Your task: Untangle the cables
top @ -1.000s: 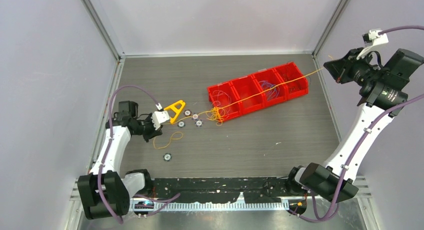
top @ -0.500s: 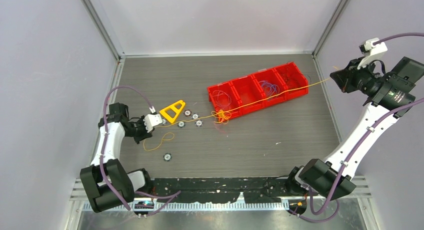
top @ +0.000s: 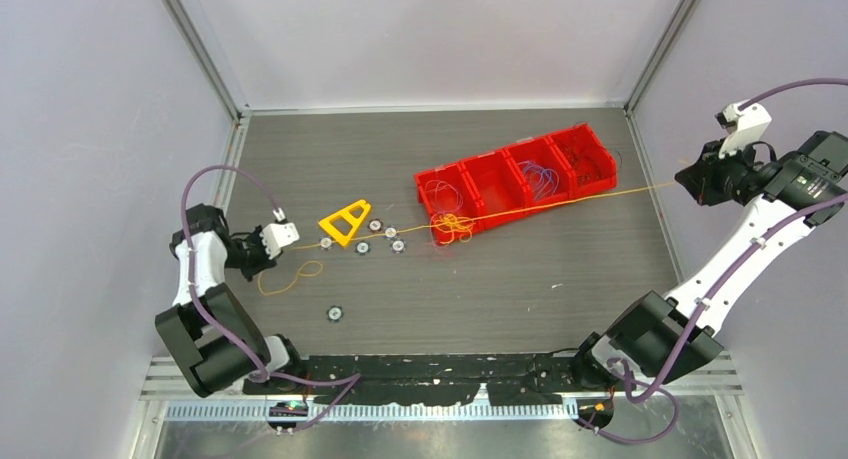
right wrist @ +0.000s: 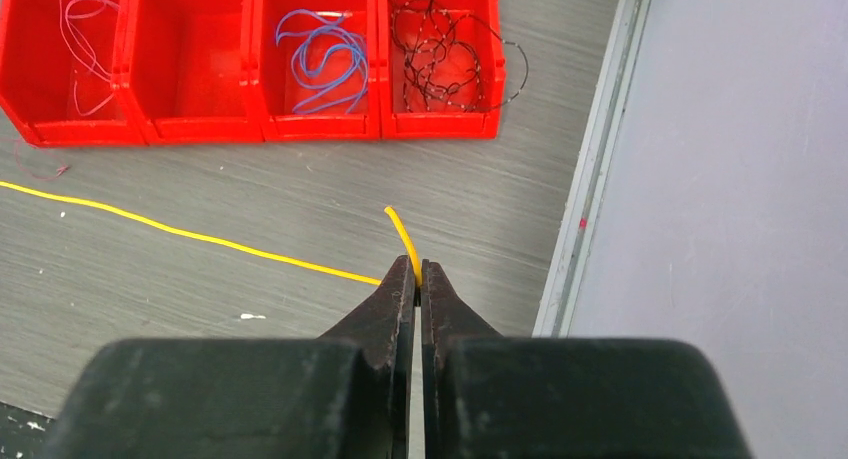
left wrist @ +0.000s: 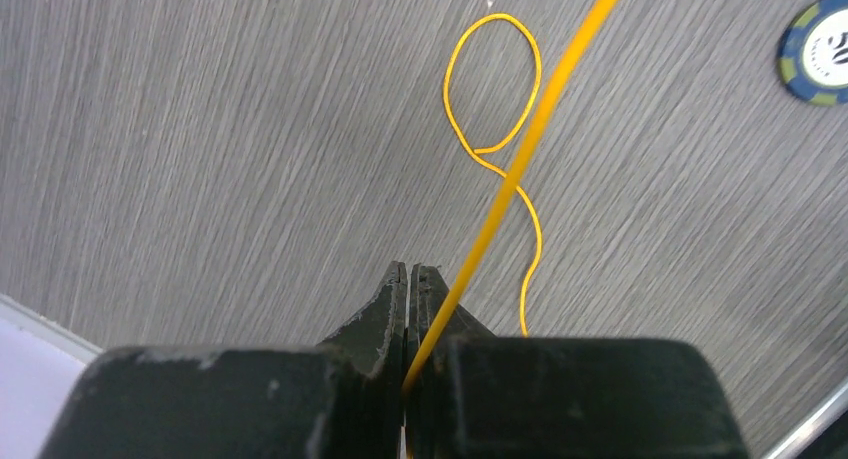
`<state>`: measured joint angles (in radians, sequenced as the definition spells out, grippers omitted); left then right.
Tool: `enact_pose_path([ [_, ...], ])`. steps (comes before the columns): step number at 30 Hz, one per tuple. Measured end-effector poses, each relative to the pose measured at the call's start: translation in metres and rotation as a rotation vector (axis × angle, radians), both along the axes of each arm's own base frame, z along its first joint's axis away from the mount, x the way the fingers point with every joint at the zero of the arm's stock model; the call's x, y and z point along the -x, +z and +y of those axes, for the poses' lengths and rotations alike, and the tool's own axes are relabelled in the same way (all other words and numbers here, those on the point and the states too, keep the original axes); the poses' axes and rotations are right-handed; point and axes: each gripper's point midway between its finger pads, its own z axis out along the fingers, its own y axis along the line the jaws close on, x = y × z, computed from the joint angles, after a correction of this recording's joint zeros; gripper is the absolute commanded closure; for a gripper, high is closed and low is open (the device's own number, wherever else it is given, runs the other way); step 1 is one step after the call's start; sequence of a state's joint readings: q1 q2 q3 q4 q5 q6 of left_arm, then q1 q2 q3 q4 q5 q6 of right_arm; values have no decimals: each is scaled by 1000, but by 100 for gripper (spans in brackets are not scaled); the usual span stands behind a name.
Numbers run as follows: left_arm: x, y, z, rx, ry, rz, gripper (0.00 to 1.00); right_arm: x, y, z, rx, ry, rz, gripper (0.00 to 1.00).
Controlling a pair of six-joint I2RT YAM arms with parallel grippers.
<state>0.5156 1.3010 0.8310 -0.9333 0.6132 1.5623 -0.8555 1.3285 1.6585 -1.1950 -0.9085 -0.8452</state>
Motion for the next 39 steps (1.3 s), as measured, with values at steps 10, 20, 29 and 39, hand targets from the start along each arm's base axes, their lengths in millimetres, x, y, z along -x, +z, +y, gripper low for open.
enact_pose_path([
  [10,13,-22,50,-69,34,48,100,5,-20,-34,89,-42,45,95],
  [20,5,17,18,-42,-58,-89,100,8,-73,5,60,120,166,95],
  [29,-4,141,-92,173,-199,-325,100,36,-67,126,0,491,207,95],
  [39,21,247,-197,553,-244,-362,100,84,41,245,-168,785,-82,95],
])
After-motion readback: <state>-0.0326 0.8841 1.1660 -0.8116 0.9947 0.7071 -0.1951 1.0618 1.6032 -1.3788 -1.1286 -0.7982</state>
